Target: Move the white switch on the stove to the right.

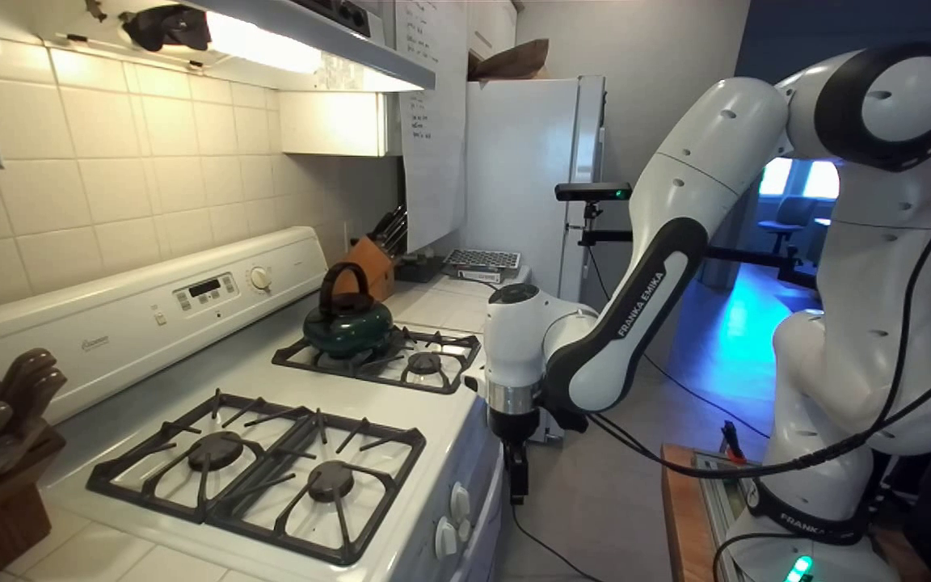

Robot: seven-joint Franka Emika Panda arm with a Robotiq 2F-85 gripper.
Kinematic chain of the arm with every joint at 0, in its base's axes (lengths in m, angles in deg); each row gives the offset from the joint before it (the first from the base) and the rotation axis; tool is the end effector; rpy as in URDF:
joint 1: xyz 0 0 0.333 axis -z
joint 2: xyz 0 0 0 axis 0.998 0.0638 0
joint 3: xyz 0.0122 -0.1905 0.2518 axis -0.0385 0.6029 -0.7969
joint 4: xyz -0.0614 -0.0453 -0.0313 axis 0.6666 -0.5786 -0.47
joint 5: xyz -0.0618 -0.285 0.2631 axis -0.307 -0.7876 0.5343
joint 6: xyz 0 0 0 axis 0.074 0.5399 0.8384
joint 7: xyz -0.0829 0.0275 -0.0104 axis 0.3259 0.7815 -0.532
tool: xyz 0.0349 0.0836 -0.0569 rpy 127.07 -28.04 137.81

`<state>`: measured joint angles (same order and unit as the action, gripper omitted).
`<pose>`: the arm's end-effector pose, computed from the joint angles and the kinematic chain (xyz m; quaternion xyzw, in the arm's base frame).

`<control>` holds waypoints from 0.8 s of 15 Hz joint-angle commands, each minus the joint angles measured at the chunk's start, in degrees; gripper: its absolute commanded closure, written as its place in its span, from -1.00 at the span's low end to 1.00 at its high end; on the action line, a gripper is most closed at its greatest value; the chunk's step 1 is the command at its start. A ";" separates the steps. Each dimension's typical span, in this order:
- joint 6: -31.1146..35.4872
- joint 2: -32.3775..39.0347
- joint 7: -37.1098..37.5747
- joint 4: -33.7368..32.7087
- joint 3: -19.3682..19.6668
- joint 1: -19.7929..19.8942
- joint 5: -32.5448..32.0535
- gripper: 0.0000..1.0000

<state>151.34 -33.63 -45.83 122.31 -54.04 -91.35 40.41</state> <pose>0.4264 0.0635 0.2266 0.9846 0.1696 -0.0242 0.0345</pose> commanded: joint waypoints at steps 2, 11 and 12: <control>3.25 5.18 2.00 -2.17 -0.23 -0.03 -0.94 -1.00; 3.61 6.14 0.66 -2.88 -0.21 0.05 -0.06 -1.00; 3.77 6.49 1.65 -3.10 0.13 -0.15 -0.77 -1.00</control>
<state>155.09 -27.45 -45.17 119.46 -54.04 -91.50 40.36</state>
